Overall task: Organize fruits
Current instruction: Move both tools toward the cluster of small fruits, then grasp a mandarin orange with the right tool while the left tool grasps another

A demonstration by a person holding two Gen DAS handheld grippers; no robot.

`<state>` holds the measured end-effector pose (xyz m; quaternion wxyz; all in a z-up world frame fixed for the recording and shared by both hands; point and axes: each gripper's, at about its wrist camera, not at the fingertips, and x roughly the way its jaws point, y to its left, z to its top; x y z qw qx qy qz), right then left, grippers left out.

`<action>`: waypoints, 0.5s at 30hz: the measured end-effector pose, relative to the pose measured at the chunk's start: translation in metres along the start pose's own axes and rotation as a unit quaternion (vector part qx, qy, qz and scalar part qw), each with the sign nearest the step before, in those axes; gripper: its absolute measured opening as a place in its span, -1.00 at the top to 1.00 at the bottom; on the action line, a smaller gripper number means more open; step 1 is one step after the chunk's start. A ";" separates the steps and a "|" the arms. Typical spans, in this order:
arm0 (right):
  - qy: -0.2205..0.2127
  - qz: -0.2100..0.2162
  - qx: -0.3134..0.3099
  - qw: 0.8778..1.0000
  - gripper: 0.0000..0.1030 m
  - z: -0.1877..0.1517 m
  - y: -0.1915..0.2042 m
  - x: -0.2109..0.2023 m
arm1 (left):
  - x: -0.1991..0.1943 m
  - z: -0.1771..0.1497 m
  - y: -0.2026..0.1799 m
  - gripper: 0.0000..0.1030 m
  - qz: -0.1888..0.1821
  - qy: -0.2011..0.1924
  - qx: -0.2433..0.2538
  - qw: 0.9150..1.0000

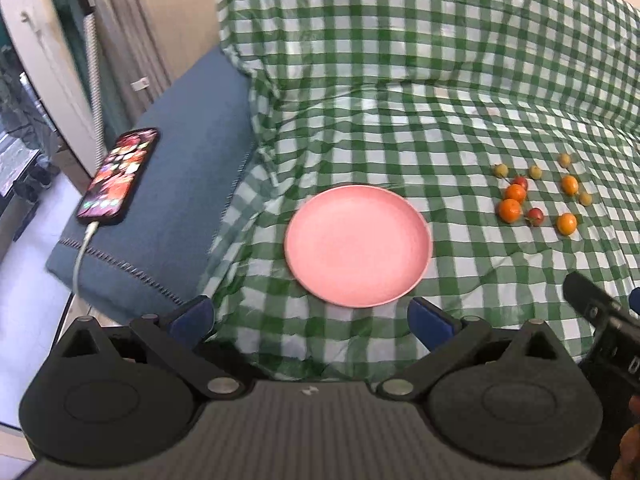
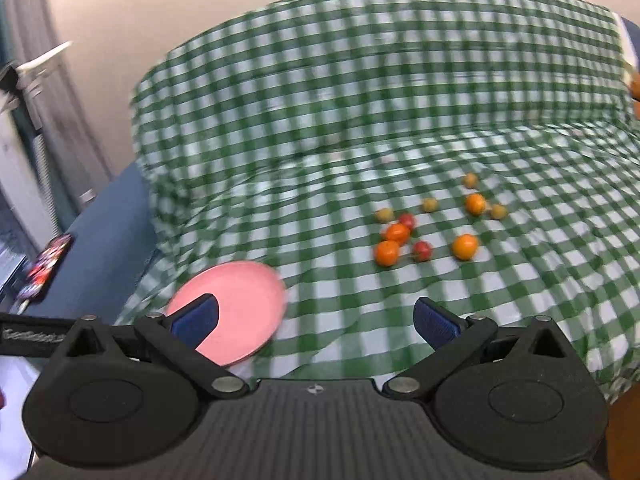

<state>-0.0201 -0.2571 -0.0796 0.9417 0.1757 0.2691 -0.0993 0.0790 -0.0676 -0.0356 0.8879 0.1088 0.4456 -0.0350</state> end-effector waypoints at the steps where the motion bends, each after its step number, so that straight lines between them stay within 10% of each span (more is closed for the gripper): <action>1: -0.001 -0.011 0.008 1.000 -0.99 0.001 -0.007 0.004 | 0.003 0.004 -0.006 -1.00 -0.008 0.003 0.002 1.000; 15: 0.009 -0.220 0.046 0.974 -0.99 0.002 -0.140 0.137 | 0.120 0.064 -0.147 -1.00 -0.067 0.008 0.125 0.990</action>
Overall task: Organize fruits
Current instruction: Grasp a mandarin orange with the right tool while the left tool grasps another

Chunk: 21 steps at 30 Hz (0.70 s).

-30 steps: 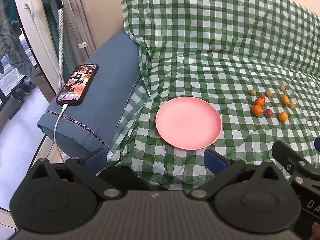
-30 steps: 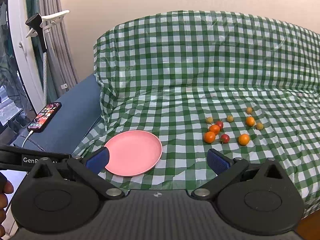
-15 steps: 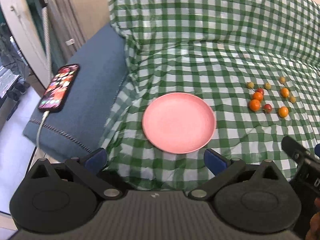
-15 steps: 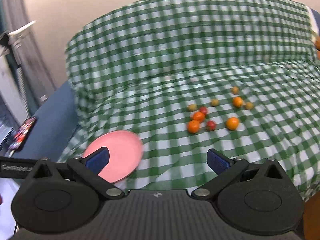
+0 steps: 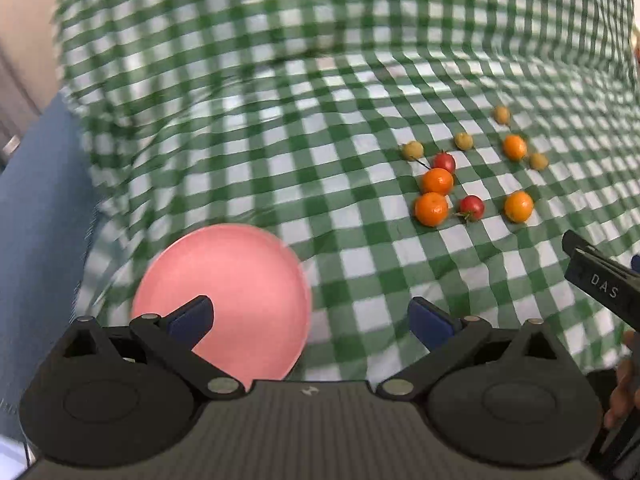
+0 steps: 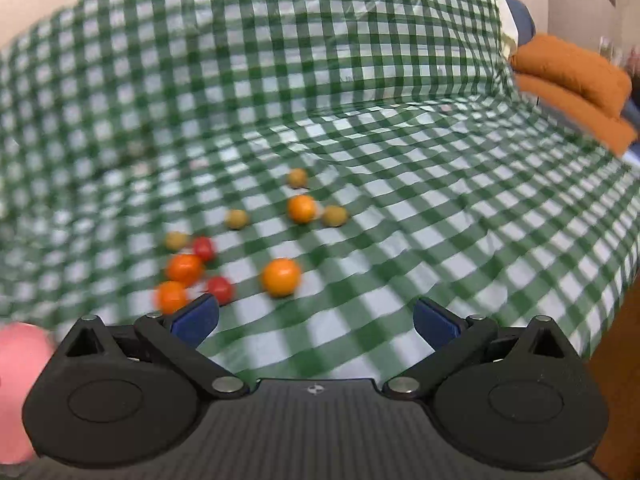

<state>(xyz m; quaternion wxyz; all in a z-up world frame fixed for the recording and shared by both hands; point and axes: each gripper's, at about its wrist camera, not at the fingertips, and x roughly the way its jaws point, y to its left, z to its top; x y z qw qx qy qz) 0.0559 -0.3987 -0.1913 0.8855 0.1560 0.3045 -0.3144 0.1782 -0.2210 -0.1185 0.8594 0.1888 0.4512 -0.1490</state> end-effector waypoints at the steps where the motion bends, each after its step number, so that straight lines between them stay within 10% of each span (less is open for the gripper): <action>1: 0.000 -0.008 -0.005 1.000 -0.99 0.000 -0.001 0.014 | 0.009 0.006 -0.010 -1.00 -0.009 -0.002 0.006 1.000; 7: 0.023 -0.060 -0.045 0.997 -0.99 -0.005 0.005 0.101 | 0.095 0.038 -0.056 -1.00 -0.054 0.029 0.033 0.998; 21: 0.034 -0.002 -0.042 0.999 -0.99 -0.001 0.012 0.162 | 0.180 0.073 -0.082 -1.00 -0.081 0.059 0.027 0.995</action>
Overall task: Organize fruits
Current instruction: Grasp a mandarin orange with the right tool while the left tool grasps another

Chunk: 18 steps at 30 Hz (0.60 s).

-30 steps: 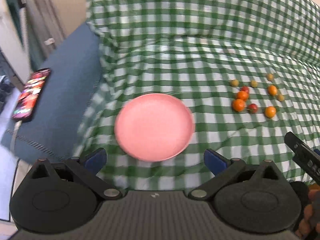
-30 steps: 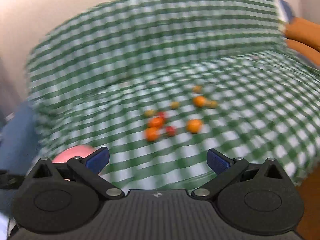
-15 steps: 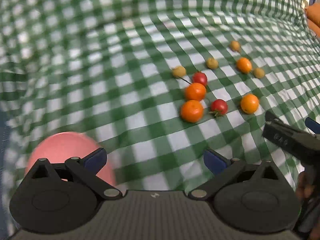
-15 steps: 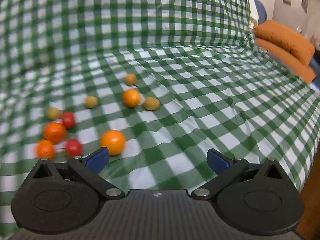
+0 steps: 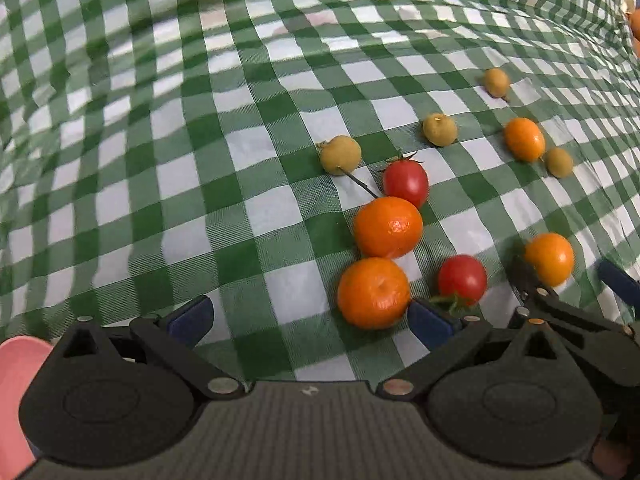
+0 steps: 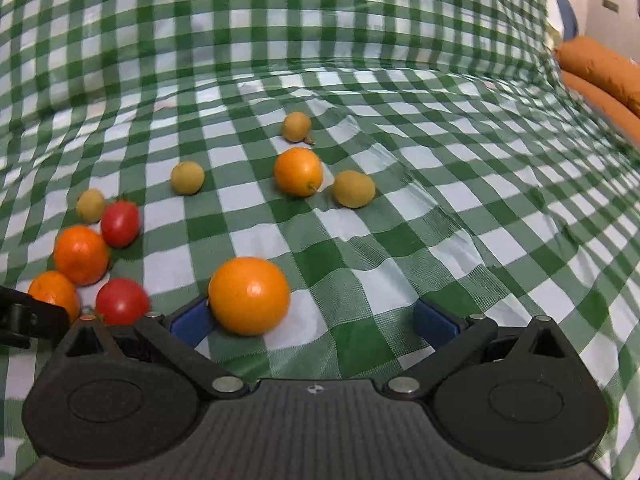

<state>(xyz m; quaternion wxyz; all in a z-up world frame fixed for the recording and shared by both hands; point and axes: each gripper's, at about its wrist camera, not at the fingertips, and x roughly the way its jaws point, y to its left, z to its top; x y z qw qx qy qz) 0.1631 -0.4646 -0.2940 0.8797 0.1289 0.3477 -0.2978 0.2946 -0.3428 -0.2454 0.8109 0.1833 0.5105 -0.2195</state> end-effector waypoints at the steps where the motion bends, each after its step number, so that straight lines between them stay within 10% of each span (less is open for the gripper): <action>1: -0.003 -0.001 0.000 1.000 -0.99 -0.001 0.000 0.002 | 0.003 0.002 0.001 -1.00 0.002 0.002 0.000 1.000; 18: -0.026 0.024 -0.021 0.999 -0.87 0.004 0.001 0.004 | 0.016 0.011 0.009 -1.00 -0.008 0.040 -0.014 0.999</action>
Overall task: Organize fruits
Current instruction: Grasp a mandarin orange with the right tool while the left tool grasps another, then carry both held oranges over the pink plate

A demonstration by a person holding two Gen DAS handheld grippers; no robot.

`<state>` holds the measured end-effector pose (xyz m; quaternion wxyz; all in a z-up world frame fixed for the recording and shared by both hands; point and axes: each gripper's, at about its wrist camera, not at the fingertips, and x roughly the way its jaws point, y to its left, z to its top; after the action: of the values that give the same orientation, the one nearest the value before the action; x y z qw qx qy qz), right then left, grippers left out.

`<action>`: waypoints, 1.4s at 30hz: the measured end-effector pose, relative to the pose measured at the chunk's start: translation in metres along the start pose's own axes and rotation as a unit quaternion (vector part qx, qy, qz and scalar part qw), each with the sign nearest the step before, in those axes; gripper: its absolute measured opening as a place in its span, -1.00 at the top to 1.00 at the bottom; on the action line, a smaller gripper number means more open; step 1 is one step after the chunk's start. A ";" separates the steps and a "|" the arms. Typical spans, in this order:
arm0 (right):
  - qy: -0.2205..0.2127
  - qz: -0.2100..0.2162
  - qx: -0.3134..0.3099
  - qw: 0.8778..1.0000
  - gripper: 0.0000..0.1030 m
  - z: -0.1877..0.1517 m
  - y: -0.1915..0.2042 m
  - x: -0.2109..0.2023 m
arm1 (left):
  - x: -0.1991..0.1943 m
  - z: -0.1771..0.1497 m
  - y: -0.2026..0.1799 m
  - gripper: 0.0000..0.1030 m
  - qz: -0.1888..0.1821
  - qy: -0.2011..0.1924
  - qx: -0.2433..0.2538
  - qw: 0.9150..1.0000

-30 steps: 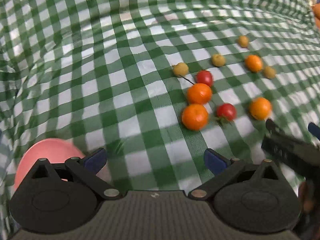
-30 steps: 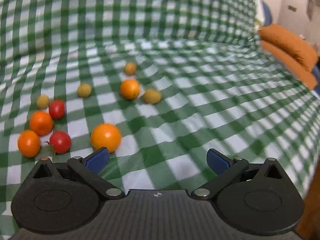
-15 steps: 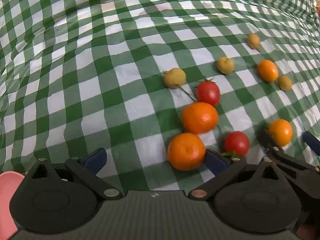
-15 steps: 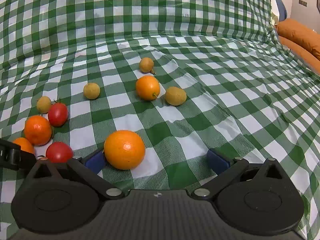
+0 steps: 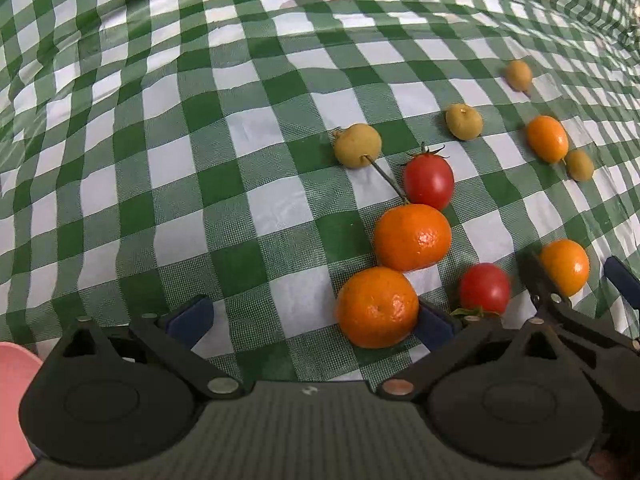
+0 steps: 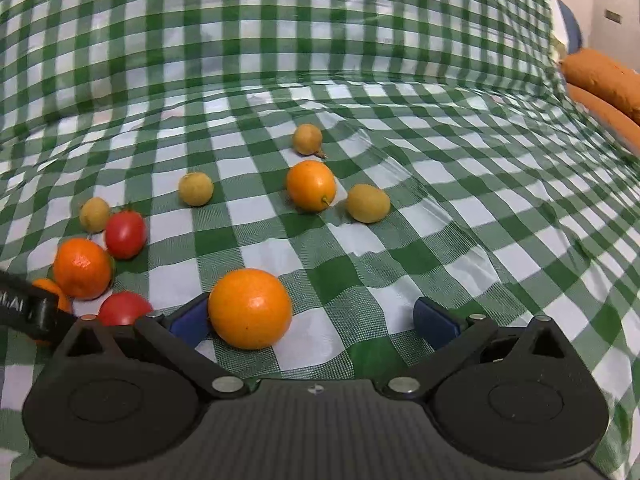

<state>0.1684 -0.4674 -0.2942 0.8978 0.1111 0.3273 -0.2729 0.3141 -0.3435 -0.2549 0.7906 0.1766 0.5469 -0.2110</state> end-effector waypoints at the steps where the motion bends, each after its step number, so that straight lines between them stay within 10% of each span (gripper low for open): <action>1: -0.004 0.007 -0.004 1.000 -0.70 0.000 0.002 -0.002 | -0.001 0.003 0.000 -0.88 0.007 0.003 -0.001 1.000; 3: -0.016 0.010 -0.021 1.000 -0.52 -0.002 0.007 -0.005 | -0.012 0.006 0.004 -0.11 0.022 -0.017 -0.024 0.999; 5: -0.020 0.019 -0.025 0.999 -0.08 -0.004 0.009 -0.007 | -0.014 0.008 0.008 0.17 0.011 -0.007 -0.039 0.999; 7: -0.027 0.031 -0.030 0.999 0.23 -0.005 0.011 -0.010 | -0.019 0.007 0.008 0.17 0.010 -0.014 -0.039 0.999; 20: -0.069 0.026 0.034 0.997 0.24 0.007 -0.009 -0.090 | -0.142 -0.076 0.025 0.18 -0.041 -0.097 -0.046 0.993; 33: -0.032 0.186 -0.072 0.979 0.24 -0.050 0.053 -0.278 | -0.232 -0.251 0.111 0.18 0.029 -0.067 -0.106 0.992; 42: -0.034 0.234 -0.111 0.965 0.23 -0.066 0.092 -0.348 | -0.281 -0.305 0.137 0.18 0.032 -0.117 -0.148 0.982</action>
<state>-0.0364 -0.2209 -0.1166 0.9539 0.0753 0.2897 -0.0210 0.0576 -0.0324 -0.0880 0.8727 0.0491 0.4702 -0.1220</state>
